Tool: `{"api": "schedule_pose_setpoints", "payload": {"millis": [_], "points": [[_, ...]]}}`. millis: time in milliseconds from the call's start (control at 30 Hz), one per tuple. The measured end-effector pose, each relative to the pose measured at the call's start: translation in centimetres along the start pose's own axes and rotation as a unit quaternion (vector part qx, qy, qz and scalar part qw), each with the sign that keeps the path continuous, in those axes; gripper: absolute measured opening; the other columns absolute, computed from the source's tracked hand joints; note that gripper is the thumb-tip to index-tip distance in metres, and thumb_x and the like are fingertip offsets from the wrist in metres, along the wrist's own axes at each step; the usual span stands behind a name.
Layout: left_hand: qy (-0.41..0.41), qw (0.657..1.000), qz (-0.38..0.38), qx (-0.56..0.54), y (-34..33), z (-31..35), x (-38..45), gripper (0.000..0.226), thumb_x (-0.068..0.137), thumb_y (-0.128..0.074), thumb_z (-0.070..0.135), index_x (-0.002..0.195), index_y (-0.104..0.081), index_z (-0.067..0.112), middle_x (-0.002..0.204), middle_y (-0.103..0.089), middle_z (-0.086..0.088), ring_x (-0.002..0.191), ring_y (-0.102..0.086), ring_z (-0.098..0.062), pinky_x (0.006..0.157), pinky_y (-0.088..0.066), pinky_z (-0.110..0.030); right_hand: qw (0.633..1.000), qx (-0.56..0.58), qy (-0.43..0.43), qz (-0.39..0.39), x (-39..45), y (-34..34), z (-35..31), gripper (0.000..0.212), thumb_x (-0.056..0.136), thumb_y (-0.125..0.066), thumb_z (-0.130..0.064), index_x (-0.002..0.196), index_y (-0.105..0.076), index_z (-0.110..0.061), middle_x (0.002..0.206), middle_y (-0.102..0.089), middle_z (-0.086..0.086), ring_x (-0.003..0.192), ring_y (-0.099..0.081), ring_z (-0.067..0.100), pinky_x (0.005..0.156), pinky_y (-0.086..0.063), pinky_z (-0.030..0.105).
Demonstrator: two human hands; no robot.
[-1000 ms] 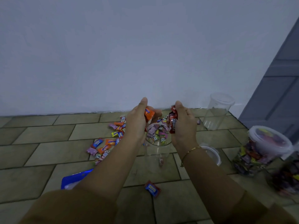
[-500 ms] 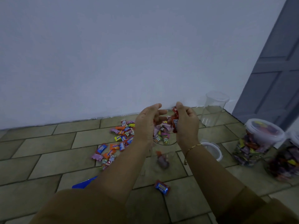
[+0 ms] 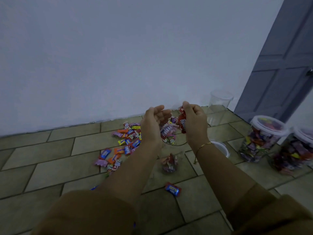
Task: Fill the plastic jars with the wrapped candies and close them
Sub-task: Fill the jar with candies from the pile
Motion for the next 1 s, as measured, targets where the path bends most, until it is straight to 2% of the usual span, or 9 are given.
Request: {"api": "schedule_pose_setpoints", "payload": {"millis": [133,267,467,533,600,633,767,900,1000], "points": [[0.006,1.0,-0.002,0.003,0.0,0.0,0.1,0.029,0.098,-0.031,0.008,0.096,-0.059,0.013,0.08,-0.07,-0.004,0.069,-0.068,-0.012,0.063,-0.054,-0.018,1.0,0.009,0.002,-0.029,0.2,-0.3,0.2,0.023,0.097,-0.048,-0.017,0.074,-0.052,-0.016,0.068,-0.055,-0.003,0.063,-0.049,0.011,0.062,-0.042,0.027],[0.01,1.0,0.009,0.002,0.0,0.2,0.0,0.034,0.094,-0.027,0.0,0.094,-0.059,0.011,0.079,-0.068,-0.005,0.07,-0.066,-0.013,0.064,-0.055,-0.019,0.999,0.011,-0.017,-0.044,0.4,-0.3,0.5,0.02,0.097,-0.047,-0.014,0.077,-0.048,-0.019,0.071,-0.051,-0.002,0.064,-0.047,0.011,0.061,-0.041,0.026],[0.037,0.999,-0.012,0.01,0.6,0.0,-0.2,0.043,0.085,-0.025,-0.01,0.098,-0.059,0.011,0.09,-0.068,-0.007,0.086,-0.064,-0.017,0.084,-0.052,-0.033,0.996,0.023,-0.031,-0.079,0.3,-0.5,0.5,0.017,0.093,-0.054,-0.012,0.077,-0.049,-0.017,0.07,-0.053,-0.001,0.063,-0.05,0.011,0.059,-0.045,0.024],[0.059,0.997,-0.041,0.003,0.8,-0.3,-0.6,0.046,0.084,-0.023,-0.016,0.099,-0.059,0.01,0.094,-0.066,-0.007,0.087,-0.062,-0.016,0.076,-0.053,-0.03,0.996,0.013,-0.022,-0.089,0.3,-0.6,0.4,0.016,0.091,-0.058,-0.014,0.076,-0.051,-0.016,0.07,-0.055,-0.001,0.062,-0.052,0.01,0.057,-0.047,0.021],[0.065,0.997,-0.046,0.01,1.2,-0.5,-1.1,0.048,0.083,-0.023,-0.021,0.1,-0.058,0.008,0.096,-0.064,-0.006,0.088,-0.061,-0.013,0.062,-0.054,-0.019,0.994,0.0,-0.015,-0.105,0.2,-0.7,0.3,0.016,0.09,-0.06,-0.014,0.076,-0.053,-0.015,0.07,-0.056,-0.002,0.062,-0.052,0.009,0.058,-0.047,0.021],[0.067,0.997,-0.044,0.016,1.4,-0.7,-1.3,0.049,0.083,-0.023,-0.022,0.102,-0.058,0.007,0.096,-0.064,-0.005,0.088,-0.06,-0.012,0.06,-0.053,-0.016,0.994,-0.005,-0.012,-0.112,0.2,-0.8,0.3,0.016,0.09,-0.06,-0.014,0.075,-0.053,-0.015,0.07,-0.056,-0.001,0.062,-0.052,0.009,0.059,-0.047,0.022],[0.083,0.996,-0.042,0.008,2.0,-1.9,-2.1,0.041,0.089,-0.026,-0.016,0.102,-0.058,0.007,0.099,-0.063,-0.005,0.084,-0.063,-0.011,0.069,-0.05,-0.018,0.991,0.005,-0.016,-0.13,0.2,-0.6,0.4,0.017,0.09,-0.059,-0.011,0.074,-0.053,-0.015,0.07,-0.055,0.001,0.064,-0.05,0.012,0.062,-0.046,0.025],[0.063,0.997,-0.035,0.005,2.4,-2.4,-2.4,0.04,0.09,-0.027,-0.012,0.112,-0.056,0.004,0.108,-0.062,-0.009,0.09,-0.063,-0.017,0.08,-0.047,-0.026,0.987,0.025,-0.014,-0.161,0.0,-0.7,0.3,0.019,0.092,-0.055,-0.007,0.075,-0.052,-0.015,0.071,-0.054,0.001,0.063,-0.05,0.01,0.06,-0.045,0.023],[0.05,0.998,-0.034,0.008,2.5,-2.6,-2.7,0.04,0.09,-0.027,-0.011,0.107,-0.059,0.007,0.105,-0.065,-0.006,0.088,-0.067,-0.013,0.081,-0.05,-0.023,0.981,0.041,-0.016,-0.189,0.2,-0.7,0.2,0.019,0.093,-0.05,-0.004,0.079,-0.052,-0.016,0.073,-0.054,0.005,0.065,-0.05,0.014,0.06,-0.046,0.024]]}}
Point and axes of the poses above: each hand's wrist, its own x-axis towards the middle knuckle, its own y-axis out of the back of the hand, z = x × y, the point moved 4 cm from there along x, towards the middle knuckle
